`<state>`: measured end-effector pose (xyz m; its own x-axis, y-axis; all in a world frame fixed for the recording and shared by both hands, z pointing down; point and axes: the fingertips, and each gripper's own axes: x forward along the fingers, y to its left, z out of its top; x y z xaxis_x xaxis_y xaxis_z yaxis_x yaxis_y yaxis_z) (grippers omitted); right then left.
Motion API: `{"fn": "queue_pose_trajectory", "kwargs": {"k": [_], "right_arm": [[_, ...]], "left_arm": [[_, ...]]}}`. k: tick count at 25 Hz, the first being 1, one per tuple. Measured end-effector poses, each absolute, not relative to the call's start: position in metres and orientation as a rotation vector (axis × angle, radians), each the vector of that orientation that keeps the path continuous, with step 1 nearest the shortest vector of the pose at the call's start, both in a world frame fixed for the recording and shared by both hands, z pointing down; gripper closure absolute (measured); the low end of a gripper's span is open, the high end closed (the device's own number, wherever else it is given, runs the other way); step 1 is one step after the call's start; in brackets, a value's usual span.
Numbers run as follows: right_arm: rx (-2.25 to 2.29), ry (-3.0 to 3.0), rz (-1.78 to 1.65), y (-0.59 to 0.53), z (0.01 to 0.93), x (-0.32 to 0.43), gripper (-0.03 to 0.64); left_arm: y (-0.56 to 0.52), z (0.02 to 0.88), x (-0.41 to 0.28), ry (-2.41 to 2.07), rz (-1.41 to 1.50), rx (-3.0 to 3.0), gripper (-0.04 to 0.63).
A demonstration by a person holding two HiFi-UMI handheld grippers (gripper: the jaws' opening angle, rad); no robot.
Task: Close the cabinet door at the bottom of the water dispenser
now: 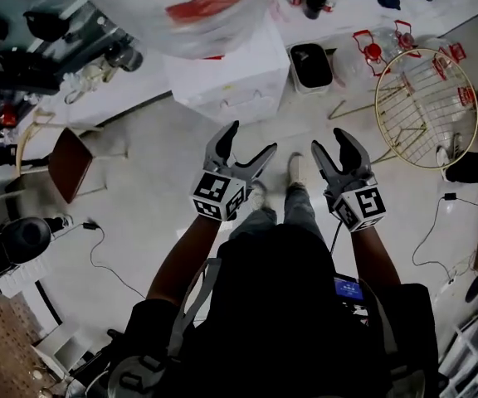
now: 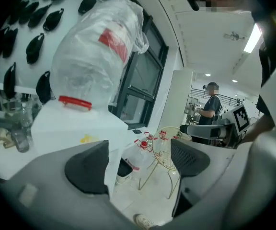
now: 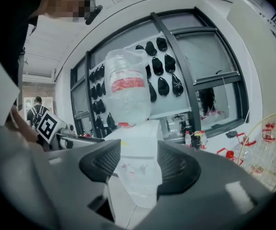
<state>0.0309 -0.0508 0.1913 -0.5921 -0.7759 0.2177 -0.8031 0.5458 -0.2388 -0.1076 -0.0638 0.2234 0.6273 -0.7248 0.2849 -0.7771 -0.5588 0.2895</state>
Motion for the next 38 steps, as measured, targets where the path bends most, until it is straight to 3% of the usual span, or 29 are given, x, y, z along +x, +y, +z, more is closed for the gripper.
{"fn": "queue_pose_trajectory", "kwargs": {"k": [3, 9, 17, 27, 33, 38], "right_arm": [[1.343, -2.728, 0.395, -0.049, 0.158, 0.015, 0.397], [1.267, -2.793, 0.296, -0.049, 0.122, -0.015, 0.448], [1.167, -2.905, 0.215, -0.036, 0.08, -0.055, 0.5], [1.062, -2.986, 0.226, -0.039, 0.049, -0.042, 0.56], [1.041, -2.988, 0.143, -0.041, 0.042, -0.035, 0.611], [0.993, -3.009, 0.149, -0.039, 0.043, -0.035, 0.612]], "left_arm": [[-0.061, 0.186, -0.132, -1.265, 0.155, 2.506, 0.207], [-0.043, 0.127, -0.172, -1.372, 0.065, 2.554, 0.349], [-0.015, 0.09, -0.221, -1.515, -0.017, 2.514, 0.489], [0.001, 0.051, -0.242, -1.733, -0.105, 2.414, 0.584], [0.003, 0.041, -0.247, -1.776, -0.126, 2.399, 0.589], [0.002, 0.039, -0.234, -1.775, -0.105, 2.435, 0.589]]}}
